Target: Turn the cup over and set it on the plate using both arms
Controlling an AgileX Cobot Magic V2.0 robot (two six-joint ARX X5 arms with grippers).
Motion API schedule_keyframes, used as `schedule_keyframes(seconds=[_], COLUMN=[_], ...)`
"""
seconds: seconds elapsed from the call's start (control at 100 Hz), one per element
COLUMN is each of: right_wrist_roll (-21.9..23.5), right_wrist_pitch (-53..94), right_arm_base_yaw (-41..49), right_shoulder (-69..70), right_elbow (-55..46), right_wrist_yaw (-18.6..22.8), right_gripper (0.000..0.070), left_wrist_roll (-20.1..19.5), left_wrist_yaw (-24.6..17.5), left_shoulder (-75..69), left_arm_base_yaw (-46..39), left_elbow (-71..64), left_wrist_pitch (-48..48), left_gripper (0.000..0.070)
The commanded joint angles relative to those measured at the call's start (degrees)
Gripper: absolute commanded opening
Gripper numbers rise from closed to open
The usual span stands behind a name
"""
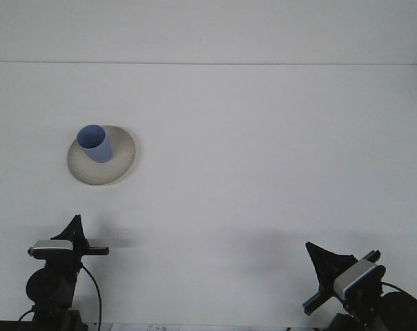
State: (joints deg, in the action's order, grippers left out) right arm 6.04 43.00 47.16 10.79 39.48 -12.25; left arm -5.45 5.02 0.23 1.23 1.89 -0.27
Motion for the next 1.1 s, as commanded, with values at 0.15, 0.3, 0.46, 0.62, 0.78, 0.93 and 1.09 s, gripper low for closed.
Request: schedule_keyframes(seconds=[0.15, 0.3, 0.46, 0.62, 0.78, 0.93, 1.09], right_wrist_roll=[0.39, 0.39, 0.39, 0.39, 0.37, -3.37, -6.40], right_wrist_pitch=[-0.57, -0.57, -0.57, -0.57, -0.55, -3.26, -18.23], right_arm_base_yaw=[0.50, 0.50, 0.50, 0.50, 0.50, -6.19, -23.67], right_shoulder=[0.13, 0.13, 0.13, 0.13, 0.13, 0.11, -2.45], right_elbow=[0.24, 0.24, 0.24, 0.24, 0.24, -0.92, -10.23], right_wrist_yaw=[-0.09, -0.09, -0.11, -0.11, -0.04, -0.61, 2.93], right_gripper=[0.0006, 0.0006, 0.0007, 0.0006, 0.0006, 0.0006, 0.0006], left_wrist_roll=[-0.33, -0.31, -0.33, -0.33, -0.31, -0.31, -0.31], left_wrist_yaw=[0.04, 0.04, 0.04, 0.04, 0.07, 0.04, 0.04], left_shoulder=[-0.07, -0.07, -0.07, -0.07, -0.07, -0.07, -0.07], left_arm_base_yaw=[-0.15, -0.15, -0.15, -0.15, -0.15, -0.15, -0.15], left_elbow=[-1.11, -1.09, -1.09, -1.09, -1.09, -1.09, -1.09], left_wrist_pitch=[0.59, 0.59, 0.59, 0.59, 0.59, 0.59, 0.57], left_gripper=[0.0015, 0.0015, 0.0015, 0.0015, 0.0015, 0.0015, 0.0015])
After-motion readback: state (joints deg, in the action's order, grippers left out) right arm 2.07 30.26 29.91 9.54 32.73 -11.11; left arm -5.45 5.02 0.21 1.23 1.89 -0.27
